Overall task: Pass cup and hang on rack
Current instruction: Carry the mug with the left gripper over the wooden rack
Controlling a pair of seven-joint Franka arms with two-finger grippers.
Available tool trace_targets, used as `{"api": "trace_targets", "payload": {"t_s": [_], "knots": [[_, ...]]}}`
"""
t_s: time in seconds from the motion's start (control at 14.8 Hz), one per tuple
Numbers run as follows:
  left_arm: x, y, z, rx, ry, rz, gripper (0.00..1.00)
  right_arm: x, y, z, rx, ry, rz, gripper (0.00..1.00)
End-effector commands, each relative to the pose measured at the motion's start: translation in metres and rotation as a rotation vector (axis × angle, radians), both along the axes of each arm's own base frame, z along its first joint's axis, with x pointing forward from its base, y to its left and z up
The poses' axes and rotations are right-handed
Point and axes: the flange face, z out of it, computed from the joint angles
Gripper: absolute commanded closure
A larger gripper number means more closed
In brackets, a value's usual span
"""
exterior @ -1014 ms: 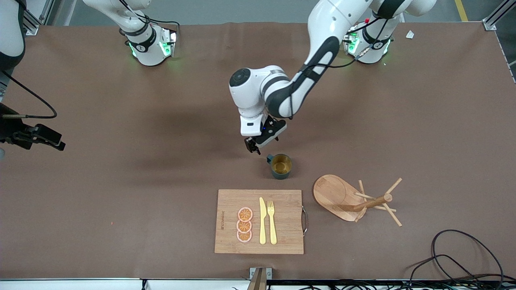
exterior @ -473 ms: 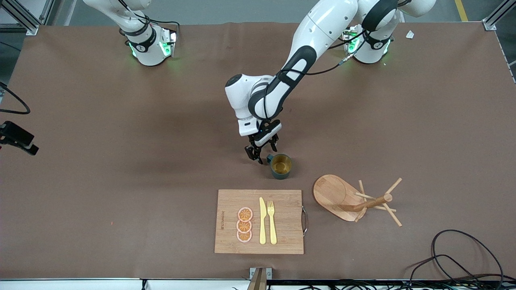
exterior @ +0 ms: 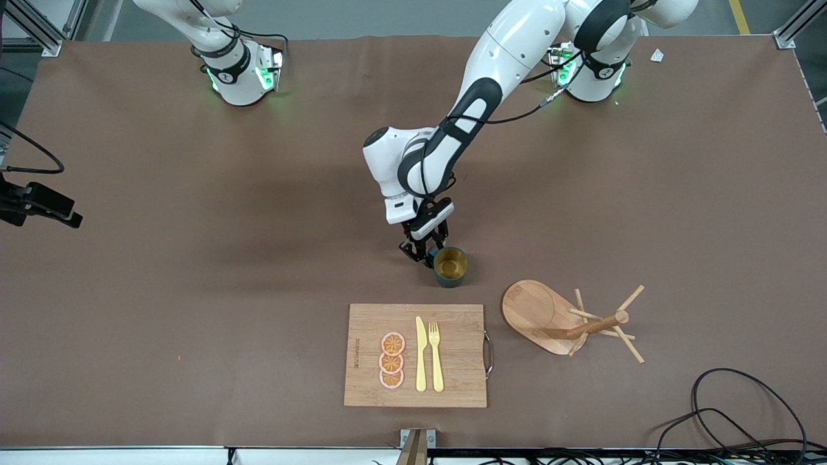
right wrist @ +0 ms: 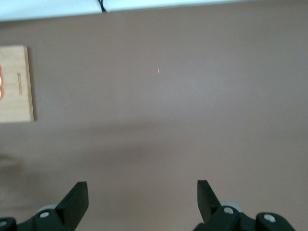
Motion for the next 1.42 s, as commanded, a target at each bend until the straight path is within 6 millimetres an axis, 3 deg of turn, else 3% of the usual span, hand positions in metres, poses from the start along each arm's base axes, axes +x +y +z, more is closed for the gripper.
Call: {"api": "trace_targets", "payload": {"t_s": [0.0,0.14,0.47,0.88,1.08,1.35], "knots": [[0.01,-0.004,0.014,0.011,-0.015,-0.024,0.92,-0.018,0.003,0.002,-0.033,-0.045,0.022,0.0],[0.024,-0.002,0.034,-0.017,-0.01,-0.007,1.0,-0.017,0.002,0.011,-0.046,-0.063,0.019,0.0],[0.08,0.014,0.127,-0.178,0.1,0.046,1.0,-0.028,0.005,0.024,-0.036,-0.054,0.017,0.0],[0.15,0.083,0.238,-0.549,0.268,0.102,0.99,-0.03,0.004,0.023,-0.04,-0.029,0.015,0.0],[0.172,0.121,0.274,-0.707,0.341,0.116,0.99,-0.03,0.005,0.023,-0.038,-0.027,0.015,0.0],[0.205,0.179,0.288,-0.968,0.448,0.14,0.99,-0.033,0.003,0.023,-0.035,-0.013,0.009,0.0]]}}
